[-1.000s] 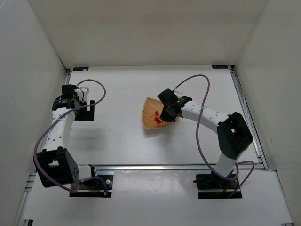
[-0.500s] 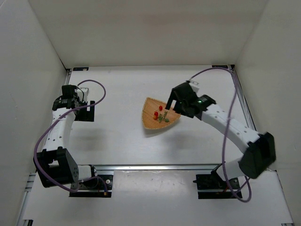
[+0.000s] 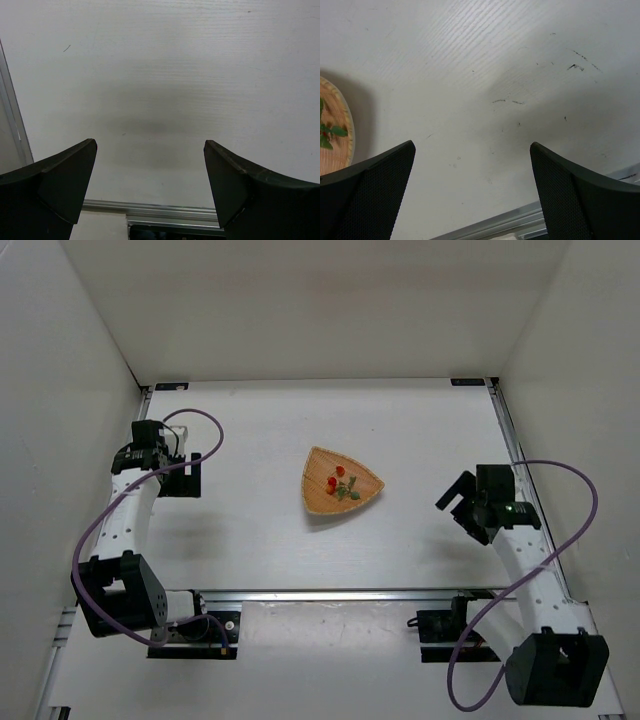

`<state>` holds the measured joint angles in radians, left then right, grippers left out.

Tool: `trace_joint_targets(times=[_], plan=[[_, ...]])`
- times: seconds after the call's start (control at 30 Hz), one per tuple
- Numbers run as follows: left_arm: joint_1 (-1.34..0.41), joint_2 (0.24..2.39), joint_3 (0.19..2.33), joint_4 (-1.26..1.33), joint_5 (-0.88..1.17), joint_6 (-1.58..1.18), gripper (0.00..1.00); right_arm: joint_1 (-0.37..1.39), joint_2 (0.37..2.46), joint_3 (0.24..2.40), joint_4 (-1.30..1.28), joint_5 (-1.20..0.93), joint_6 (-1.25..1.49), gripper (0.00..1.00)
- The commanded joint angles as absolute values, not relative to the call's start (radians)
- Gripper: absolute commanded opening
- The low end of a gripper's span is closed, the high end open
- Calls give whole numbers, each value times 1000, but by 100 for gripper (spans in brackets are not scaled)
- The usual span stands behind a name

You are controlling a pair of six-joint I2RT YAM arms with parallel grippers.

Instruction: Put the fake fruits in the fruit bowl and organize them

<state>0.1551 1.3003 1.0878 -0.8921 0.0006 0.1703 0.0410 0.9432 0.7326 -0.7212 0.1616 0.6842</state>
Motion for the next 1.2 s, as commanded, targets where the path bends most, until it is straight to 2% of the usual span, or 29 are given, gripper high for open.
trace_joint_targets(times=[0.0,0.8,1.17], plan=[[161,1296,1120,-907,3,141,100,5,878,704,-712,101,635,100],[161,1296,1147,-934,-6,132,100,-29,897,675,-730,98,626,100],[161,1305,1157,-943,-6,132,100,-29,896,675,-675,19,615,100]])
